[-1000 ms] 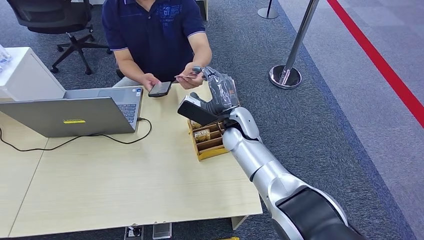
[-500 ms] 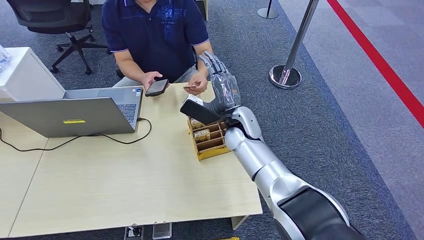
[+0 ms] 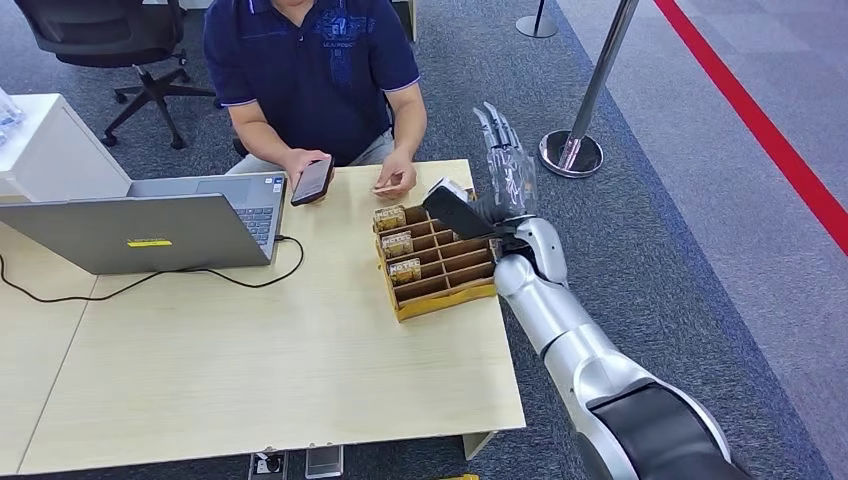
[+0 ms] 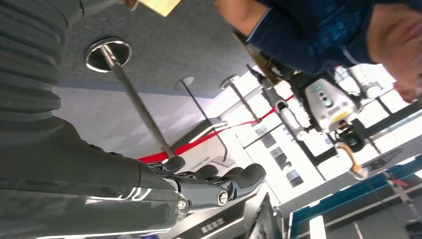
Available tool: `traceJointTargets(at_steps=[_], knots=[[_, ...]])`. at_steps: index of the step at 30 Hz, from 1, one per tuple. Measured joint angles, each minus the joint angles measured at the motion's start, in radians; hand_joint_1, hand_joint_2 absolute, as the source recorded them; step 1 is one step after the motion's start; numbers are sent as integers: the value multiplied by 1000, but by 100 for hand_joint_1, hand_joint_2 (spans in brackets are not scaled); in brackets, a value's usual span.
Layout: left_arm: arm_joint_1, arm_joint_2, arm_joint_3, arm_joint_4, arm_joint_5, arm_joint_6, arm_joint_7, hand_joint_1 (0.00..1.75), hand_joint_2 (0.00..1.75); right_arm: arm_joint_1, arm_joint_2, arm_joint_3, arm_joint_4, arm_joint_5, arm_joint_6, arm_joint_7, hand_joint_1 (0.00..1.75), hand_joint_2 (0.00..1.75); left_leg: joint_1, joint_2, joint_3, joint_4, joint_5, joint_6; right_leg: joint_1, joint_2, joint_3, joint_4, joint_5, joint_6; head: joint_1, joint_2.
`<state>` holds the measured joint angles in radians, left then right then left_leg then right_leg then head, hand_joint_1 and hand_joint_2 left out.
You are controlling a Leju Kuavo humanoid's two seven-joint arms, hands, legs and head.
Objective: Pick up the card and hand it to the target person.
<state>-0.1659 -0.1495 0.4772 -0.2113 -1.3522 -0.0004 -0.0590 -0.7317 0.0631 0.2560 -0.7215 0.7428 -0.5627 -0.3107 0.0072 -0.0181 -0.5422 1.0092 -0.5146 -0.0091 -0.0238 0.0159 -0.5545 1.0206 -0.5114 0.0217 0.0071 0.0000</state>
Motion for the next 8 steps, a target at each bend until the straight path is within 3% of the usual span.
traceJointTargets(at_steps=[8], knots=[[2, 0, 0, 0, -8, -7, 10, 0, 0, 95, -47, -96, -29, 34, -4, 9, 0, 175, 0, 0, 0, 0, 0, 0, 0, 0, 0, 0, 0, 0, 0, 0]])
